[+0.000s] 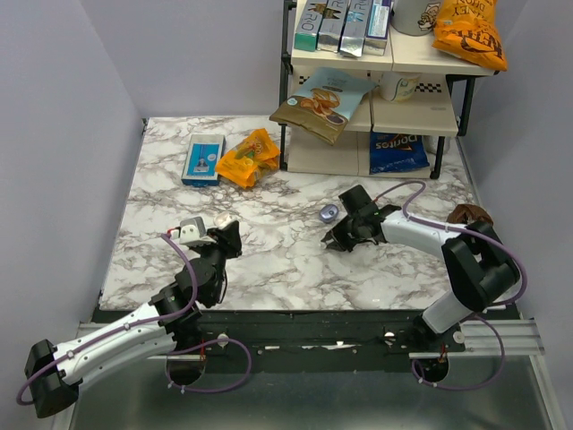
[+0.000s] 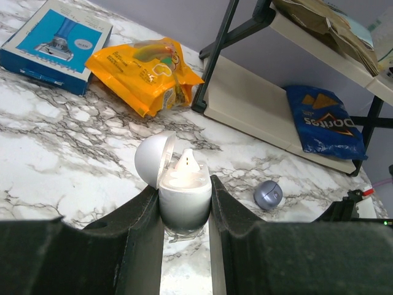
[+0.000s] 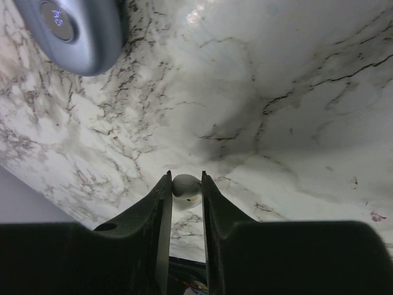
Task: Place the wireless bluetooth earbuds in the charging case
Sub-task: Pick up the earbud from the center of the board.
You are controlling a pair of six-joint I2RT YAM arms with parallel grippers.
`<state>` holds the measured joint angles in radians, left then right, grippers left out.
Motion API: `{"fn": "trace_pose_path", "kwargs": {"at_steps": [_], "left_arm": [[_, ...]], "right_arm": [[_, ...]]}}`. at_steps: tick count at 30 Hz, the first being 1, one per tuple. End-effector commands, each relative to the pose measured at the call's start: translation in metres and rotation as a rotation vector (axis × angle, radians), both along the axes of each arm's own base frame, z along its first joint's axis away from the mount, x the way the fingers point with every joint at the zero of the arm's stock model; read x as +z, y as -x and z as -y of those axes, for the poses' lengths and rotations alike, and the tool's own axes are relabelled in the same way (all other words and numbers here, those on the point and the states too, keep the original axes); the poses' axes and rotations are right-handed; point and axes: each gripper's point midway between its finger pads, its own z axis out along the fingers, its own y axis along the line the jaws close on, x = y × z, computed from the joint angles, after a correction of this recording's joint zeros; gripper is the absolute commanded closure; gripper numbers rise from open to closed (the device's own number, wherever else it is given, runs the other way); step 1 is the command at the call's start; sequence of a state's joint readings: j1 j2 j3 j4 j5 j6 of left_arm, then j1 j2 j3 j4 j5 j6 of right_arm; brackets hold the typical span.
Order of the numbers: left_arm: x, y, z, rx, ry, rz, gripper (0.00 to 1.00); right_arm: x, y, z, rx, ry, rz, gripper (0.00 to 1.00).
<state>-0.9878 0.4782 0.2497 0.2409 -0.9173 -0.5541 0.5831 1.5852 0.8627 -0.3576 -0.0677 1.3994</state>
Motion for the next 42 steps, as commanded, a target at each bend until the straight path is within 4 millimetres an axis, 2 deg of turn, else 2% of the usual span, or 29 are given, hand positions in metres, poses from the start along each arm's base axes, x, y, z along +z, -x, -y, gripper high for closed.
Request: {"fn": "trace_pose_path", "kwargs": {"at_steps": [1, 5, 10, 13, 15, 17, 18, 19, 20, 21, 24, 25, 27, 29, 32, 42], "left_arm": [[0.0, 0.001, -0.002, 0.014, 0.021, 0.0, 1.0], [-0.002, 0.001, -0.001, 0.009, 0.016, -0.004, 1.0], [0.001, 0.001, 0.002, 0.0, 0.003, 0.0, 1.0], [0.004, 0.002, 0.0, 0.002, -0.005, 0.006, 1.0], [0.004, 0.003, -0.003, 0.006, -0.006, 0.009, 1.0], [0.003, 0.004, -0.004, 0.008, -0.008, 0.013, 1.0], [0.003, 0.004, -0.004, 0.008, -0.009, 0.012, 1.0], [0.002, 0.004, -0.005, 0.008, -0.01, 0.01, 1.0], [0.001, 0.004, -0.003, 0.003, -0.013, 0.007, 1.0], [0.0, 0.004, -0.003, 0.0, -0.014, 0.005, 1.0], [-0.006, 0.004, -0.001, -0.005, -0.021, -0.014, 1.0], [-0.008, 0.005, 0.0, -0.006, -0.027, -0.019, 1.0], [-0.009, 0.005, 0.0, -0.009, -0.028, -0.022, 1.0], [-0.008, 0.005, 0.0, -0.008, -0.033, -0.021, 1.0], [-0.006, 0.005, -0.001, -0.005, -0.037, -0.016, 1.0], [-0.011, 0.006, -0.001, -0.008, -0.031, -0.015, 1.0]], "right_arm": [[-0.016, 0.007, 0.007, -0.025, 0.025, -0.034, 0.65], [-0.007, 0.004, 0.006, -0.001, 0.027, -0.002, 0.54], [0.015, 0.002, 0.01, 0.063, 0.062, 0.055, 0.48], [0.039, -0.003, 0.011, 0.233, 0.123, 0.176, 0.49], [0.056, -0.004, 0.005, 0.493, 0.198, 0.297, 0.53], [0.058, -0.002, 0.009, 0.722, 0.309, 0.367, 0.58], [0.061, 0.007, 0.001, 0.828, 0.342, 0.39, 0.58], [0.059, 0.009, 0.004, 0.886, 0.398, 0.396, 0.58], [0.05, 0.009, 0.008, 0.985, 0.475, 0.394, 0.58], [0.043, 0.018, 0.009, 1.047, 0.514, 0.369, 0.58], [0.018, 0.023, 0.02, 1.151, 0.653, 0.295, 0.58], [0.013, 0.022, 0.025, 1.145, 0.688, 0.275, 0.57], [0.006, 0.019, 0.027, 1.108, 0.711, 0.275, 0.49], [0.003, 0.019, 0.027, 1.069, 0.709, 0.271, 0.4], [0.002, 0.013, 0.021, 1.051, 0.699, 0.272, 0.35], [0.001, 0.009, 0.006, 1.08, 0.652, 0.322, 0.3]]}}
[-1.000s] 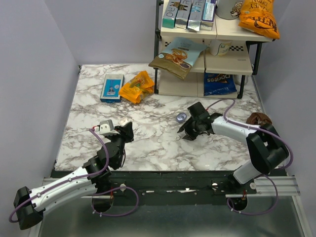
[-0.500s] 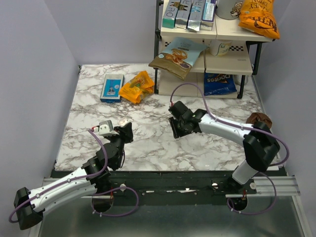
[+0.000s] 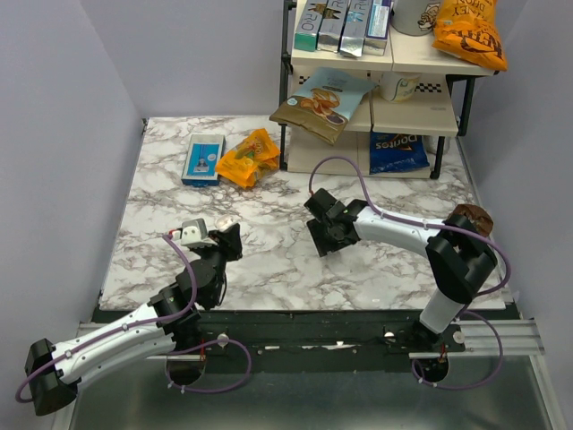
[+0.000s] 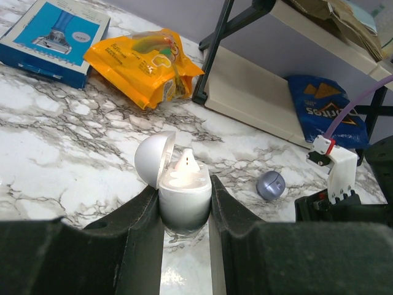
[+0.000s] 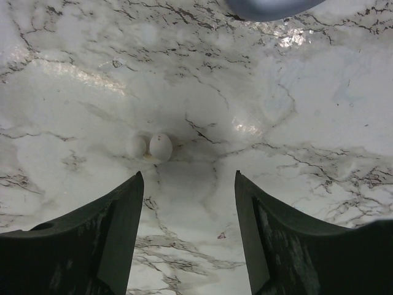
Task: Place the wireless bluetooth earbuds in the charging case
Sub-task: Pick up the earbud from the center of the board.
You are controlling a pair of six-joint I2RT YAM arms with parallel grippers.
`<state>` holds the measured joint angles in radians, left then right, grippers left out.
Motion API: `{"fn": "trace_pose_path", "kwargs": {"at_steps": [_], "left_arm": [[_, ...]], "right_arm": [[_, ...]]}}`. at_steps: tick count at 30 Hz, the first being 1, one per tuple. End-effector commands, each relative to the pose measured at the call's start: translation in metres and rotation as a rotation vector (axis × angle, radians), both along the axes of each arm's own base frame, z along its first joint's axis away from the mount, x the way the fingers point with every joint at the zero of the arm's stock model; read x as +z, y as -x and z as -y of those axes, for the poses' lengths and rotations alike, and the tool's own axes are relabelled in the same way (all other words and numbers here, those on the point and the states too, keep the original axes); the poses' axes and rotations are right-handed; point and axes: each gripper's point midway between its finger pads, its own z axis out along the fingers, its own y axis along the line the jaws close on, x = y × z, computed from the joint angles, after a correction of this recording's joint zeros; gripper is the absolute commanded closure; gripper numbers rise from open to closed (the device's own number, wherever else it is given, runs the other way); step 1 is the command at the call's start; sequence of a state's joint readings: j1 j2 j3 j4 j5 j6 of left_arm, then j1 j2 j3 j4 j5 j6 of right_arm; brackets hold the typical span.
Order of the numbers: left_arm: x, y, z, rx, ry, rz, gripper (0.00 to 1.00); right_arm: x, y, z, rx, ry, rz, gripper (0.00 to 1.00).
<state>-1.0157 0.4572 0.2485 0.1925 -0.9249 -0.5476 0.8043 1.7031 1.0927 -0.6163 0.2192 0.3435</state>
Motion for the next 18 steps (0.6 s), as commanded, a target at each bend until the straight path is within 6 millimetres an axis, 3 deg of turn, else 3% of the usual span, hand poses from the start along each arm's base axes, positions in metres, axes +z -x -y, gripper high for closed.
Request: {"fn": "trace_pose_path", "kwargs": {"at_steps": [1, 7, 11, 18], "left_arm": [[-0.006, 0.001, -0.002, 0.013, 0.0, -0.002, 1.0], [-0.008, 0.0, -0.002, 0.011, -0.005, -0.008, 1.0], [-0.008, 0.001, -0.003, 0.013, -0.004, -0.006, 1.0], [-0.013, 0.002, -0.004, 0.014, 0.001, -0.012, 1.0]], "right_arm": [[0.003, -0.009, -0.01, 0.024, -0.031, 0.037, 0.31], [0.0, -0.015, -0.014, -0.015, -0.046, 0.046, 0.39], [0.001, -0.018, -0.015, -0.04, -0.07, 0.055, 0.51], [-0.008, -0.014, -0.021, -0.016, -0.09, 0.015, 0.55]]}}
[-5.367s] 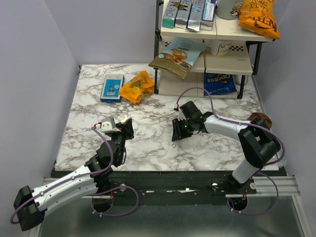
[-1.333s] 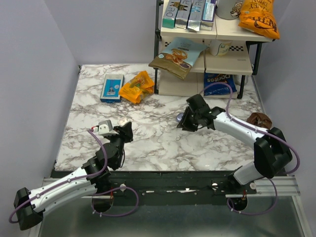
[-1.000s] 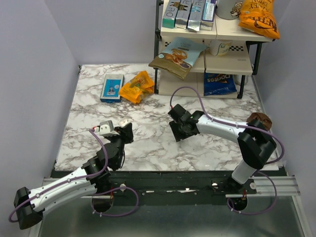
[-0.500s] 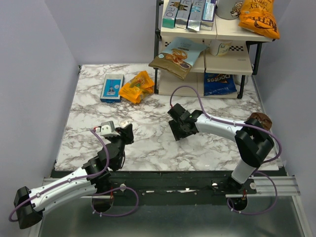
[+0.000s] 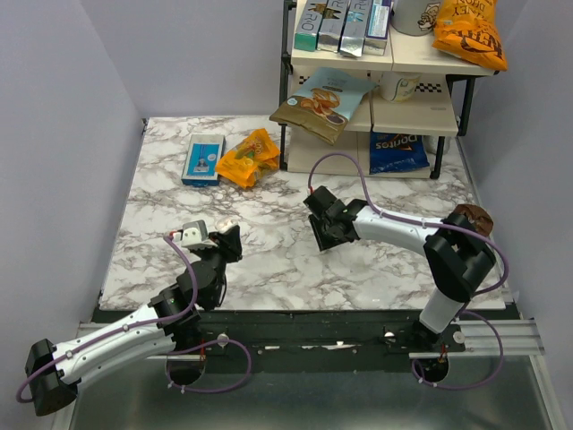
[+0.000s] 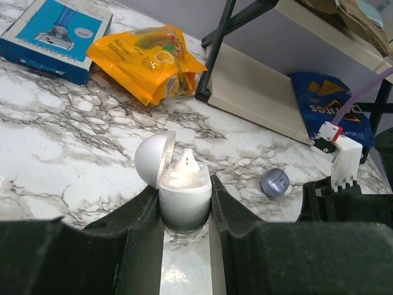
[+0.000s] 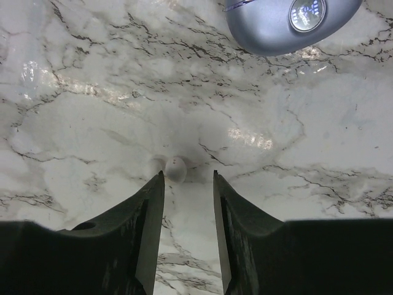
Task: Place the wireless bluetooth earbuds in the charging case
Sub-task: Pick up the earbud from the center of the board.
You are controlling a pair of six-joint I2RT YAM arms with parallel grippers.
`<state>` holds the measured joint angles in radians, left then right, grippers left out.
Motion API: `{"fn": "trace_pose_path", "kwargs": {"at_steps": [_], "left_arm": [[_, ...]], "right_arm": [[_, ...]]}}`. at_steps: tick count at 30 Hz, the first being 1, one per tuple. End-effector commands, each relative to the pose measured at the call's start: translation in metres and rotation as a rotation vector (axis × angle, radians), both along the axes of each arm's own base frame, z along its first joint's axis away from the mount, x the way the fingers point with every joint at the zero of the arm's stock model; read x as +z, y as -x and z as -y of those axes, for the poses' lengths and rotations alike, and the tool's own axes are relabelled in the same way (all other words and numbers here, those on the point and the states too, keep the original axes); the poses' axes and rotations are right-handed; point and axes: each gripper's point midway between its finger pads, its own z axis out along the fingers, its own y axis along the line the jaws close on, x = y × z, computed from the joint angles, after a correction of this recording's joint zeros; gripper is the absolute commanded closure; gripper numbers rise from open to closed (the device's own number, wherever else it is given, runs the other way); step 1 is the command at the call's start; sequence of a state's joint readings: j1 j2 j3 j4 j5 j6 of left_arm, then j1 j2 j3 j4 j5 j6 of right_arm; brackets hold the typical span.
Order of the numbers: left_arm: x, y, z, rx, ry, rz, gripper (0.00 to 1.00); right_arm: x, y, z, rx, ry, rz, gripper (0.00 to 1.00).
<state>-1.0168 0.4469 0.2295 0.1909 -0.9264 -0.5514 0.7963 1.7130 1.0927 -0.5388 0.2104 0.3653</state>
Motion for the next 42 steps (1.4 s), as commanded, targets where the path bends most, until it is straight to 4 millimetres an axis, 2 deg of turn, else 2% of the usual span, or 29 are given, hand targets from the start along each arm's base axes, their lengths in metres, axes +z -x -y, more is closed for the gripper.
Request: {"fn": "trace_pose_path", "kwargs": {"at_steps": [1, 5, 13, 18, 20, 25, 28, 32, 35, 38, 42], "left_arm": [[-0.007, 0.001, -0.003, 0.014, 0.003, -0.009, 1.0], [-0.008, 0.0, -0.001, 0.011, 0.002, -0.01, 1.0], [-0.006, 0.0, -0.001, 0.008, -0.002, -0.007, 1.0], [-0.005, 0.001, -0.002, 0.006, -0.001, -0.005, 1.0], [-0.006, 0.001, -0.002, 0.006, 0.001, -0.005, 1.0], [-0.005, 0.0, 0.0, 0.005, 0.006, -0.003, 1.0], [-0.004, 0.0, 0.001, 0.002, 0.01, -0.001, 1.0], [-0.004, 0.0, 0.002, 0.002, 0.009, -0.003, 1.0], [-0.003, 0.0, 0.0, 0.006, 0.013, -0.001, 1.0], [-0.003, 0.001, -0.001, 0.011, 0.014, 0.001, 1.0], [-0.005, 0.001, -0.001, 0.011, 0.004, -0.004, 1.0]], "right_arm": [[-0.009, -0.001, -0.008, 0.01, -0.027, -0.026, 0.55], [-0.016, 0.001, -0.009, 0.008, -0.022, -0.046, 0.59], [-0.02, 0.002, -0.008, -0.035, -0.04, -0.075, 0.74], [-0.02, 0.01, -0.011, -0.112, -0.104, -0.117, 0.88], [-0.014, 0.012, -0.012, -0.162, -0.141, -0.116, 0.99], [-0.003, 0.019, -0.018, -0.396, -0.285, -0.132, 0.96], [0.006, 0.014, -0.023, -0.512, -0.368, -0.127, 0.95], [0.007, 0.008, -0.025, -0.636, -0.429, -0.12, 0.99], [0.007, 0.0, -0.027, -0.707, -0.465, -0.103, 0.99], [0.001, -0.007, -0.033, -0.72, -0.454, -0.109, 0.91], [-0.004, -0.015, -0.037, -0.706, -0.435, -0.113, 0.72]]}}
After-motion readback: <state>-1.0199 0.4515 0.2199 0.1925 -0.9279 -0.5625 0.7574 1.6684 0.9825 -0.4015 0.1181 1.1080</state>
